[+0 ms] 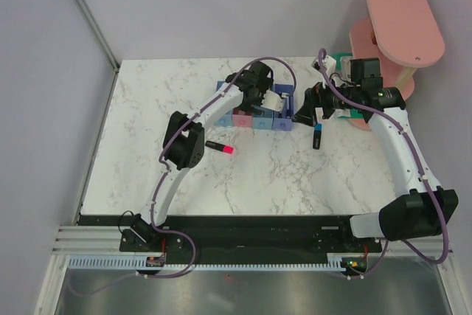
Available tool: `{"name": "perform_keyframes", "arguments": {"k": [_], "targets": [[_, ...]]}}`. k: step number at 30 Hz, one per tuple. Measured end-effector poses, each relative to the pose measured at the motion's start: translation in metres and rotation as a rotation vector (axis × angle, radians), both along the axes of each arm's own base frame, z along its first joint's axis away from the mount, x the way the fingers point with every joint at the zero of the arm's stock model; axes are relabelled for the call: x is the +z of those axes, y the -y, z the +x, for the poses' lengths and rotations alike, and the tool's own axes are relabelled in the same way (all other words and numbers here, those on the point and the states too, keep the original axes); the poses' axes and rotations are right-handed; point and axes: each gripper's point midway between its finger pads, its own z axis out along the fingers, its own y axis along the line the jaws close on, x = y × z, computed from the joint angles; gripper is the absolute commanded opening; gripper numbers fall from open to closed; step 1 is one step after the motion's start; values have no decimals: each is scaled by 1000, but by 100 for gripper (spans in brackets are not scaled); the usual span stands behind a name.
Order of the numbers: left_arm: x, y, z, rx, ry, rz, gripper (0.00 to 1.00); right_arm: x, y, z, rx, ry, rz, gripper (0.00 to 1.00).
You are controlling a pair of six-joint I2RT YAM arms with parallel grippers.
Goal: Sort the stationery into containers
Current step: Place the stationery in the storage box.
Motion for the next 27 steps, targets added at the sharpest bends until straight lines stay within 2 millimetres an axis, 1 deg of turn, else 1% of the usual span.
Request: {"name": "perform_keyframes", "arguments": {"k": [4, 9, 13, 17, 19, 22, 27], "targets": [[-3, 1, -2, 8, -5, -5, 100, 1, 0, -1, -1, 3, 0, 98], [2, 3, 1, 49, 7, -46, 100, 4, 1, -2, -2, 11, 1, 98], [17, 1, -5, 83, 8, -95, 100, 4, 1, -2, -6, 7, 3, 98], [36, -6, -18, 106, 9, -132, 100, 4, 2, -2, -18, -5, 11, 98], [40, -11, -26, 115, 0, -140, 100, 4, 2, -2, -22, -9, 13, 98], [35, -13, -32, 128, -18, -146, 100, 5, 2, -2, -26, -12, 16, 98], [14, -16, -40, 136, -63, -135, 100, 10, 2, -5, -30, -1, 21, 98]]}}
